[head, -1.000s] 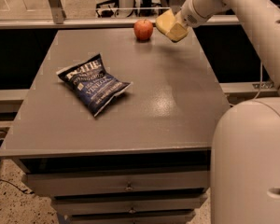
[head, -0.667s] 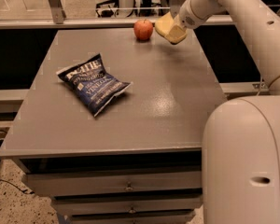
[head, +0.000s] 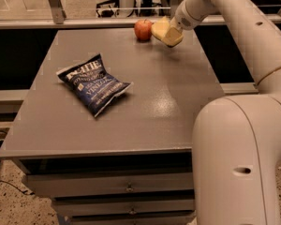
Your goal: Move sponge near apple
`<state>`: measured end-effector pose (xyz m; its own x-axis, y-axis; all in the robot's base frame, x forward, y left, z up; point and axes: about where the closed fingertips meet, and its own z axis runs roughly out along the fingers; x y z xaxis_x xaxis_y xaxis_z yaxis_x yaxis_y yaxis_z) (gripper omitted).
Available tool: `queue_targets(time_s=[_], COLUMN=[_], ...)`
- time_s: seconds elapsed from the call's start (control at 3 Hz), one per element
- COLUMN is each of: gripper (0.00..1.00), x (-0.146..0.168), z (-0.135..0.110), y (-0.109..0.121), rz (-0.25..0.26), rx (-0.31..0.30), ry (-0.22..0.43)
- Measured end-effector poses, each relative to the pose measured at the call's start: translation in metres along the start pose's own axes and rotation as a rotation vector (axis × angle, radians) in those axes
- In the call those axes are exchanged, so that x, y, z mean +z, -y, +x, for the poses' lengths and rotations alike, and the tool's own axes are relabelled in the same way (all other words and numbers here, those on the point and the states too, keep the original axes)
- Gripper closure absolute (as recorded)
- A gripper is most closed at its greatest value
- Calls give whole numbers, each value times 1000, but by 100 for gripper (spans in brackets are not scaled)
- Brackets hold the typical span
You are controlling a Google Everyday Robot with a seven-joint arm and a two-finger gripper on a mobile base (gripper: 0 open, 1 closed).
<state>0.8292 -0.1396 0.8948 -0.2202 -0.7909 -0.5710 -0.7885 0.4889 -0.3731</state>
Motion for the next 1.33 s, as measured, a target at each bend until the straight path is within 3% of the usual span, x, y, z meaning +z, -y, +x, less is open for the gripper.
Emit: queue_targets(time_s=[0.33,0.67,1.33], gripper=[15,0,0], x=[5,9,0], z=[-2,-4,-9], y=[-3,-4,-6], rz=[-12,-19,-24], rx=[-6,-8,-9], ry=[-4,-5,32])
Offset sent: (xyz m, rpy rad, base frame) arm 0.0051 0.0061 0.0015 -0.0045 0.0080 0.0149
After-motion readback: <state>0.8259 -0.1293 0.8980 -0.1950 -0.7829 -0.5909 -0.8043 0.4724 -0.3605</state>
